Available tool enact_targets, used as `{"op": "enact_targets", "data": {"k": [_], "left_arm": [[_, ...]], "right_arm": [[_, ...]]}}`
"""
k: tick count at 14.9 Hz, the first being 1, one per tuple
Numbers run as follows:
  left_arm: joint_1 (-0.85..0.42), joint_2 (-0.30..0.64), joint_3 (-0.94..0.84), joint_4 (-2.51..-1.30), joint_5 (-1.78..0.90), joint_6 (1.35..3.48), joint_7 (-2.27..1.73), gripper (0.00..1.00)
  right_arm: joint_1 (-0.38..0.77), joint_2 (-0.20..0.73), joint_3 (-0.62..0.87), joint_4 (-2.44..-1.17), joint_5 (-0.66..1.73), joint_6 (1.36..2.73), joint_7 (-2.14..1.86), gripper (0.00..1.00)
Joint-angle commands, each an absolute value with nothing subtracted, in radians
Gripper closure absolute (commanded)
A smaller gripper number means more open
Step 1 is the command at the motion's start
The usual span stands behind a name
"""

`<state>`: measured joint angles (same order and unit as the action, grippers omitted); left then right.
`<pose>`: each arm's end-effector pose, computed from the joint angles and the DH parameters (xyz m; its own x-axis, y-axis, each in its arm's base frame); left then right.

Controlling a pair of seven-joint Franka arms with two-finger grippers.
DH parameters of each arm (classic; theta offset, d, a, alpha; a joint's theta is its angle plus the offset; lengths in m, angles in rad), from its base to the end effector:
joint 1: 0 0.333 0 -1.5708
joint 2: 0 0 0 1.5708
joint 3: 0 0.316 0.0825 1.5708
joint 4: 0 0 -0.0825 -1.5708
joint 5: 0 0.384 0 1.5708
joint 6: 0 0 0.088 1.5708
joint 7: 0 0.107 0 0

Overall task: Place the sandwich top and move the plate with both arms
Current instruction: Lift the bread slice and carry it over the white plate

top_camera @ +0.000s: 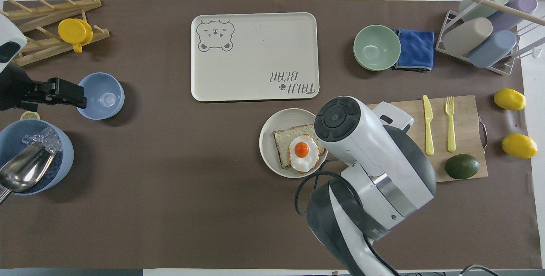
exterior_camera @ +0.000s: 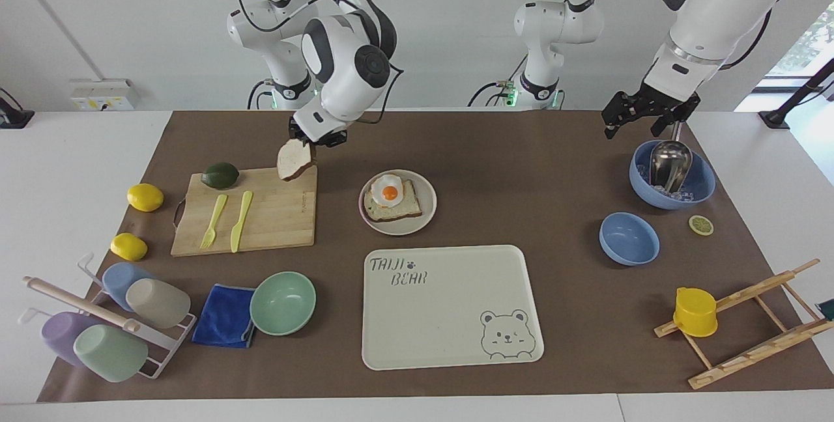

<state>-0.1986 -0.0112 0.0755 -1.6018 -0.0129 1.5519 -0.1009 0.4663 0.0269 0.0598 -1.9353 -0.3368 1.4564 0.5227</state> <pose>0.5440 -0.0685 0.6145 0.9990 -0.0224 -0.0399 -0.0220 -0.9997 0.0098 0.4561 0.2202 0.4462 0.9646 -0.0221 -0.2629 0.1173 -0.8567 0.5023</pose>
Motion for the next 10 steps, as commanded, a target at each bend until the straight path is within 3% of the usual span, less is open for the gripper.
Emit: {"op": "enact_targets", "data": {"k": [1, 3, 6, 10], "left_arm": [[-0.186, -0.025, 0.072, -1.612, 0.003, 1.562, -0.097, 0.00], [-0.175, -0.023, 0.072, -1.612, 0.003, 1.562, -0.092, 0.00], [-0.173, -0.025, 0.072, -1.618, 0.003, 1.562, -0.092, 0.00], [-0.172, -0.026, 0.072, -1.618, 0.003, 1.562, -0.091, 0.00]], "right_arm": [[0.457, -0.041, 0.093, -1.922, -0.335, 1.431, 0.521, 1.00], [0.457, -0.019, 0.143, -1.820, -0.327, 1.399, 0.523, 1.00], [0.495, 0.023, 0.146, -1.799, -0.302, 1.480, 0.526, 1.00], [0.566, 0.178, 0.144, -1.646, -0.328, 1.491, 0.554, 1.00]]}}
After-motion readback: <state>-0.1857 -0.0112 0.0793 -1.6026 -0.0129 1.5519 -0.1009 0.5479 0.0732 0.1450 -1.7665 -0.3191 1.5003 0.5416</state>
